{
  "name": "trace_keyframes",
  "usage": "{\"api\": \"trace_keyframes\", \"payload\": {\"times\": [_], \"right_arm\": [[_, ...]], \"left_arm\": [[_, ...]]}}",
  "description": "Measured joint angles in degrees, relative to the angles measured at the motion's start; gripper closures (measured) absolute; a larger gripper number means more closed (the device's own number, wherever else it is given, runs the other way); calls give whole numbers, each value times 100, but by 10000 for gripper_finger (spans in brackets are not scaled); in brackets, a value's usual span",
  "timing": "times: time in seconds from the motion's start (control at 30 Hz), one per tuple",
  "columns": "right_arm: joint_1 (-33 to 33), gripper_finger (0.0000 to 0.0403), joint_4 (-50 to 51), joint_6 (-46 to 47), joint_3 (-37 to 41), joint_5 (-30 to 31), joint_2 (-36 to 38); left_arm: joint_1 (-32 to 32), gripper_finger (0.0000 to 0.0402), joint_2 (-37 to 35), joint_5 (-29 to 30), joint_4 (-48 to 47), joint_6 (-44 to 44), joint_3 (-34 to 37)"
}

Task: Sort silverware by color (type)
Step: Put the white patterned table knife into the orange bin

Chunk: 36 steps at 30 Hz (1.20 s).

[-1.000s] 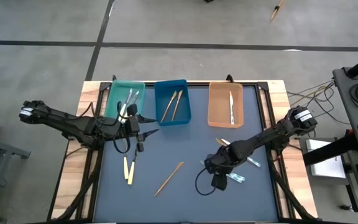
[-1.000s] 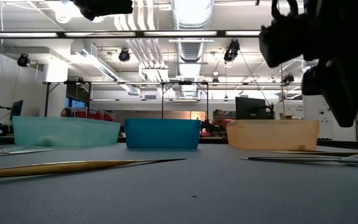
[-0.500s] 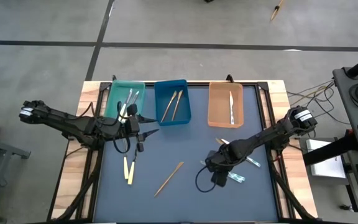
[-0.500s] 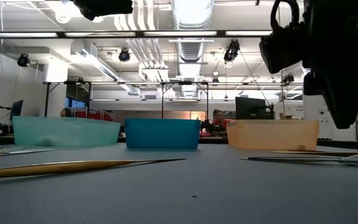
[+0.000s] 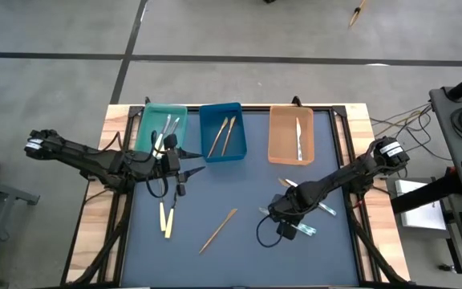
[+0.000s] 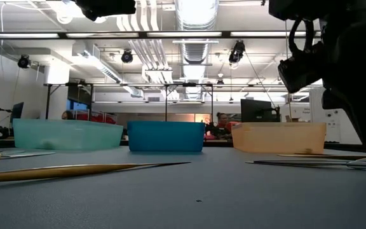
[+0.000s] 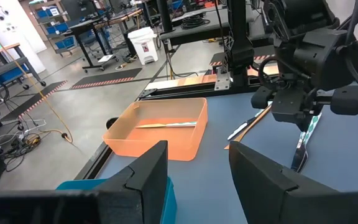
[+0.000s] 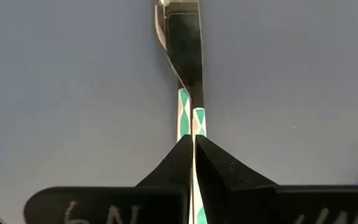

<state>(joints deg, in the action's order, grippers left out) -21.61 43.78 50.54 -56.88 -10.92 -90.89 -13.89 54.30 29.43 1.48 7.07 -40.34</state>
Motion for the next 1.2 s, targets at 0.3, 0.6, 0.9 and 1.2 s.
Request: {"api": "trace_keyframes", "payload": {"times": [0.3,0.6,0.9,1.2], "right_arm": [[0,394,-544,58,215,44,0],[-4,394,-664,256,428,381,1],[24,394,-655,354,428,605,-4],[26,394,-661,435,428,813,-4]], "left_arm": [[0,248,0,0,-2,0,0],[0,248,0,0,-24,0,0],[0,248,0,1,-26,22,0],[0,248,-1,0,-26,22,0]]}}
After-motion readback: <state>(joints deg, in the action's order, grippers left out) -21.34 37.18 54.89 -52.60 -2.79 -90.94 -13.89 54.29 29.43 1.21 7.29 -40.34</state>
